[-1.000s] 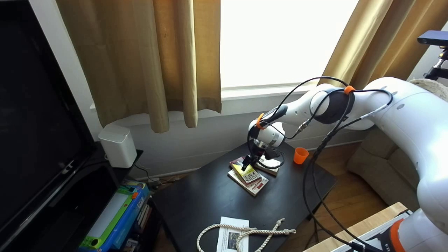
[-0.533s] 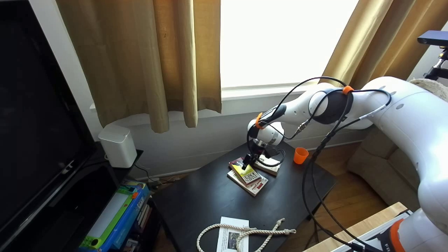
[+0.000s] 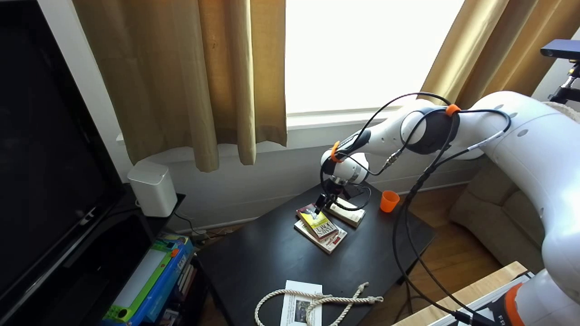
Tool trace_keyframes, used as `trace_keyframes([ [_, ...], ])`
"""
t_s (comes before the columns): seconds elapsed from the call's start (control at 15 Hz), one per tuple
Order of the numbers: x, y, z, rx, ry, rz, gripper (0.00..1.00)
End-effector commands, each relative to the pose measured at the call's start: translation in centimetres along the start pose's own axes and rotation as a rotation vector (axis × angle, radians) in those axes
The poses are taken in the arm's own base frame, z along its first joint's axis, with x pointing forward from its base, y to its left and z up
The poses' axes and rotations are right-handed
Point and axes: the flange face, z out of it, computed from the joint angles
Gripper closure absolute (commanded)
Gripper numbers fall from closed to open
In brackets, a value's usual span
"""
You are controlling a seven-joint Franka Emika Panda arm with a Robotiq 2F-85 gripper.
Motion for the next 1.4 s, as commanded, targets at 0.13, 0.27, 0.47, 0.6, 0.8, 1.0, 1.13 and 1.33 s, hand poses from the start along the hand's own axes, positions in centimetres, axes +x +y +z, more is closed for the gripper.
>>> trace_keyframes([
  [0.13, -1.5, -1.9, -2.3, -0.005, 0.016, 0.022, 0.0],
  [0.27, -2.0, -2.8, -2.9, 0.035, 0.007, 0.024, 0.1],
  [0.47, -2.5, -3.7, -3.7, 0.064, 0.003, 0.028, 0.42],
  [0.6, -2.8, -4.3, -3.7, 0.096, 0.002, 0.026, 0.58],
  [0.8, -3.4, -4.7, -2.7, 0.181, -0.03, 0.046, 0.81],
  [1.0, -4.0, -4.4, -1.3, 0.176, -0.025, 0.079, 1.0],
  [1.13, -4.3, -4.4, -0.6, 0.163, -0.012, 0.093, 1.0],
  [1.33, -4.6, -4.4, 0.7, 0.156, 0.003, 0.113, 1.0],
])
